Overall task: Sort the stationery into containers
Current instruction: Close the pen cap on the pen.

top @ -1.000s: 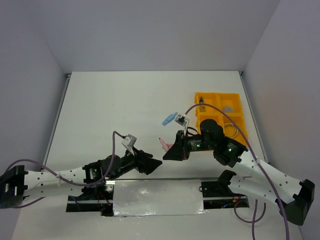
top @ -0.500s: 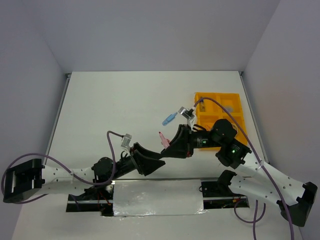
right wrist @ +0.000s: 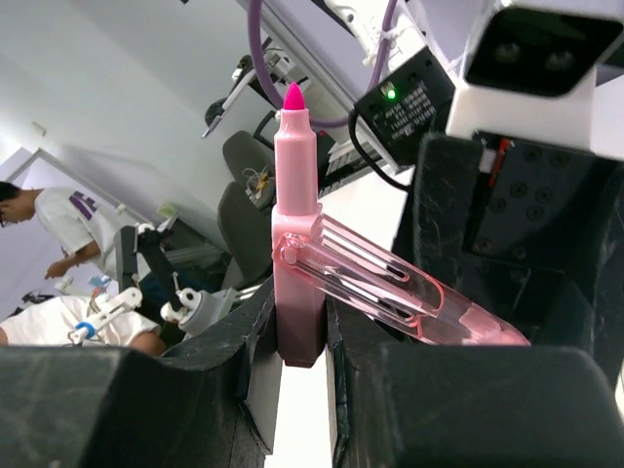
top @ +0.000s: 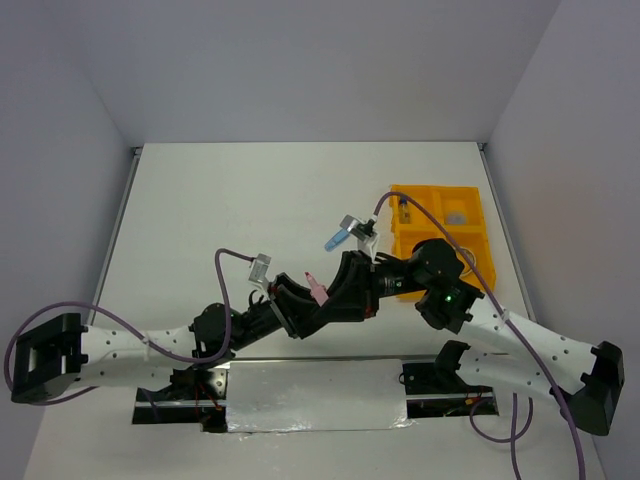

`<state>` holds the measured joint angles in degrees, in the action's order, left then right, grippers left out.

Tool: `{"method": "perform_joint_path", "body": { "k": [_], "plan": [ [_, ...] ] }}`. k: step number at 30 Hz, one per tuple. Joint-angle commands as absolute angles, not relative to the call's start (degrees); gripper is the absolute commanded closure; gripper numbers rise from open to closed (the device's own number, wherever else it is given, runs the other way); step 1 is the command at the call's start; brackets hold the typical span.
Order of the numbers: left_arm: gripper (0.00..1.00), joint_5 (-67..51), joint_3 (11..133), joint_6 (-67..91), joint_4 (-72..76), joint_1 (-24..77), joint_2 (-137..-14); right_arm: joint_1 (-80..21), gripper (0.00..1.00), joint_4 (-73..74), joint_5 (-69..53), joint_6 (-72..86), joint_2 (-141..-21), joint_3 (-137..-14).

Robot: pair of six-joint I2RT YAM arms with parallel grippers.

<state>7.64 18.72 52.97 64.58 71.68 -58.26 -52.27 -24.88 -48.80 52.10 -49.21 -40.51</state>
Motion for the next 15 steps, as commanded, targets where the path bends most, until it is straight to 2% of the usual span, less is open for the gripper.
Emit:
{"method": "perform_joint_path", "body": {
  "k": [1, 3, 7, 10, 15],
  "plan": [
    [0.42, 8.8, 18.7, 49.9, 67.0, 71.5, -54.7, -53.1, 1.00, -30.5, -50.2, 52.2, -48.9, -39.8],
    [0.40, 10.9, 18.1, 49.0, 64.3, 71.5, -53.2, -53.3, 1.00, -30.5, -50.2, 52.1, -48.5, -39.0],
    [0.27, 14.3, 17.1, 46.8, 60.1, 71.5, -47.7, -54.4, 1.00, -30.4, -50.2, 52.2, -48.4, -37.0],
    [0.21, 16.1, 17.2, 44.7, 56.9, 71.5, -44.8, -55.5, 1.00, -29.2, -49.4, 51.3, -48.9, -35.9],
    [0.20, 16.4, 18.1, 42.8, 54.0, 71.5, -43.1, -57.0, 1.00, -28.1, -48.2, 49.9, -50.4, -34.7]
  ]
}}
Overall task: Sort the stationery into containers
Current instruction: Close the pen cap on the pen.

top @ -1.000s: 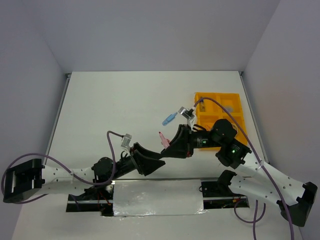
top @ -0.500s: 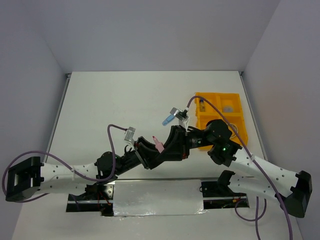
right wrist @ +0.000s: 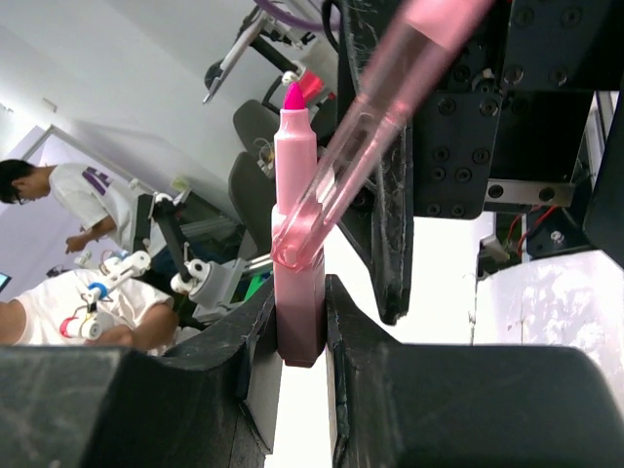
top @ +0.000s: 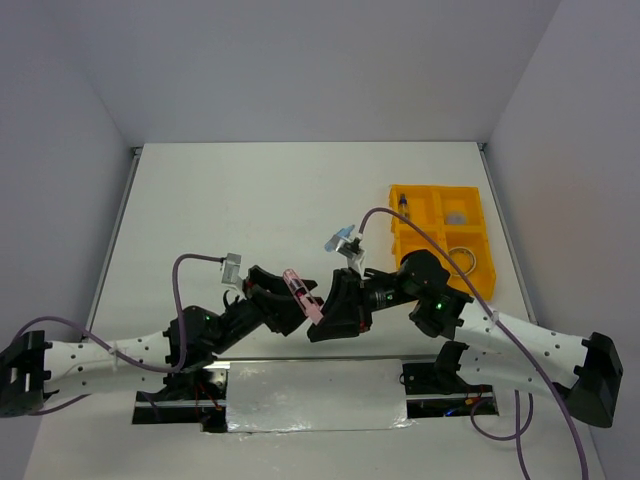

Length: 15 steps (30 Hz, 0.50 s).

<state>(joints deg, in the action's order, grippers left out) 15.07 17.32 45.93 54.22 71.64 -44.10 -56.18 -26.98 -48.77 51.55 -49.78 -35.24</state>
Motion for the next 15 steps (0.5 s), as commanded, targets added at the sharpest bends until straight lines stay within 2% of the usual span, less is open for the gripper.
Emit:
{"method": "perform_joint_path", "body": {
  "k": [1, 15],
  "plan": [
    [0.20, 16.6, 18.1, 42.7, 54.0, 71.5, -42.9, -57.1, 1.00, -28.3, -48.0, 49.9, -50.6, -34.5],
    [0.18, 17.5, 15.0, 40.3, 52.0, 71.5, -39.5, -57.1, 1.00, -21.4, -44.5, 46.1, -51.3, -35.0]
  ]
}}
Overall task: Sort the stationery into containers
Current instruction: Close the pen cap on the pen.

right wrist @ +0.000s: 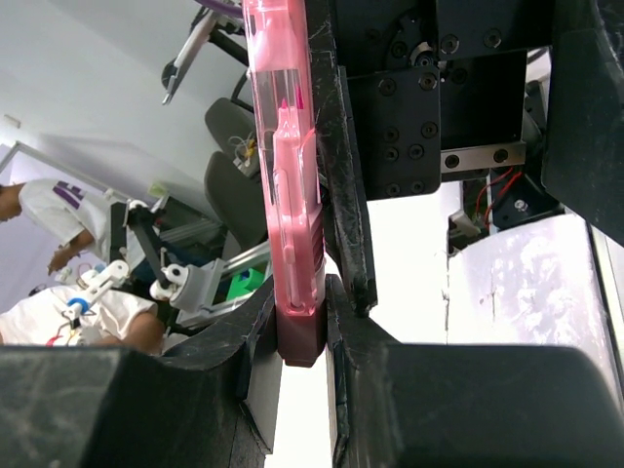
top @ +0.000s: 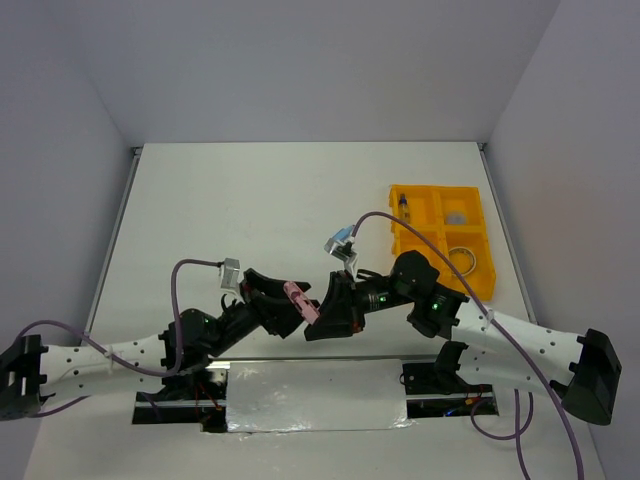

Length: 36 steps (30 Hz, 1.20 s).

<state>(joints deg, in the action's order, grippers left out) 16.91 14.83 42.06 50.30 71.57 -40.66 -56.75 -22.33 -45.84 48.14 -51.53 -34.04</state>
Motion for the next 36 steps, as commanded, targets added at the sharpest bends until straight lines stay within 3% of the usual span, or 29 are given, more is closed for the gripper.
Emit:
{"method": "perform_joint_path", "body": {
  "k": [1, 8, 13, 17, 25, 28, 32, 36],
  "plan": [
    [0.19, 17.1, 14.8, 40.4, 52.0, 71.5, -39.4, -57.1, 1.00, -20.7, -44.2, 46.0, -51.2, -35.4],
    [0.21, 16.8, 15.1, 39.7, 49.7, 71.5, -40.8, -57.2, 1.00, -16.5, -42.7, 42.7, -53.2, -40.2],
    [0.13, 23.1, 15.6, 39.6, 41.1, 71.5, -38.7, -57.0, 1.00, -13.8, -40.0, 38.3, -53.2, -41.2],
    [0.09, 27.8, 16.3, 37.9, 33.8, 71.5, -33.9, -57.1, 1.00, -15.7, -40.5, 37.6, -51.9, -39.7],
    [0.11, 36.5, 18.7, 34.9, 20.8, 71.4, -23.1, -57.1, 1.00, -10.0, -37.1, 33.9, -49.7, -39.8],
    [0.14, 34.0, 19.4, 30.9, 20.9, 71.4, -16.5, -57.1, 1.00, -7.0, -35.2, 31.8, -49.5, -39.6],
    [0.17, 18.1, 18.3, 23.6, 29.0, 71.4, -8.9, -57.1, 1.00, -7.5, -34.5, 31.5, -48.9, -38.3],
    [0.19, 10.9, 21.0, 21.2, 28.7, 71.3, -11.0, -57.1, 1.00, -9.8, -36.4, 32.6, -49.1, -38.0]
  ]
}}
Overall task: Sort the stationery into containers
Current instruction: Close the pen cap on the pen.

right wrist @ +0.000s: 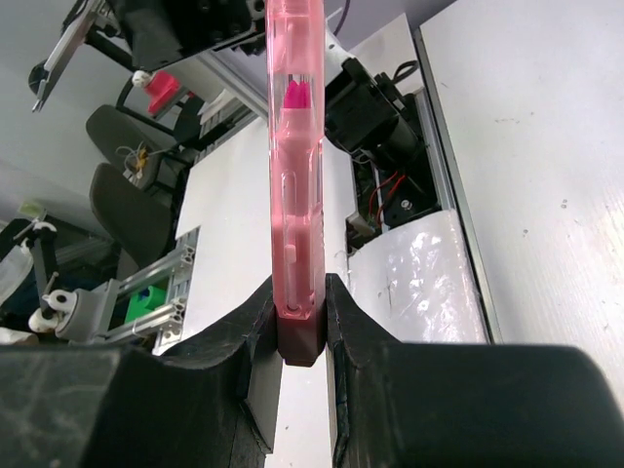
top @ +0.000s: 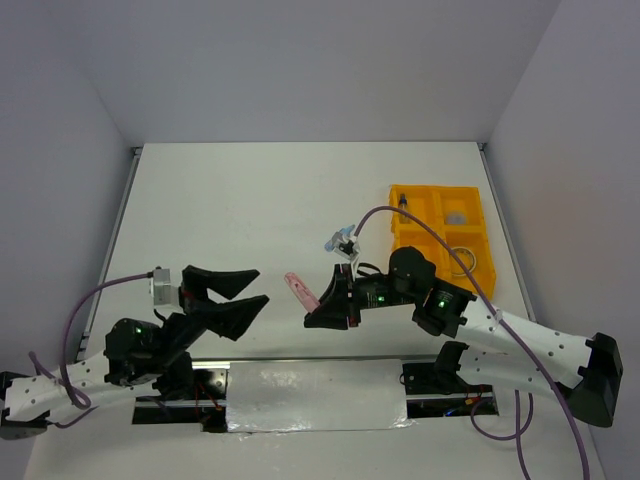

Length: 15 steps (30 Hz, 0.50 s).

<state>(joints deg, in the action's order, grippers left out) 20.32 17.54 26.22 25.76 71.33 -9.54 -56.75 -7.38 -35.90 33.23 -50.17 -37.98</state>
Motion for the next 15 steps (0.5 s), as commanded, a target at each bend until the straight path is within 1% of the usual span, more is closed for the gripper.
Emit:
{"method": "perform_joint_path", "body": {
  "k": [1, 4, 10, 13, 15],
  "plan": [
    [0.19, 10.6, 21.8, 21.3, 28.2, 71.4, -12.2, -57.1, 1.00, -10.7, -37.0, 32.8, -49.6, -38.1],
    [0.21, 9.4, 23.7, 21.4, 28.7, 71.4, -18.7, -57.1, 1.00, -12.2, -39.1, 33.1, -50.4, -38.2],
    [0.24, 12.6, 25.8, 21.1, 29.8, 71.4, -24.4, -57.2, 1.00, -12.9, -40.8, 32.9, -49.6, -37.5],
    [0.31, 12.1, 26.0, 20.9, 31.1, 71.4, -25.1, -57.2, 1.00, -12.5, -40.4, 32.5, -49.0, -37.0],
    [0.34, 11.1, 26.1, 21.2, 31.8, 71.4, -25.9, -57.2, 1.00, -12.6, -41.1, 32.1, -49.4, -37.3]
  ]
}}
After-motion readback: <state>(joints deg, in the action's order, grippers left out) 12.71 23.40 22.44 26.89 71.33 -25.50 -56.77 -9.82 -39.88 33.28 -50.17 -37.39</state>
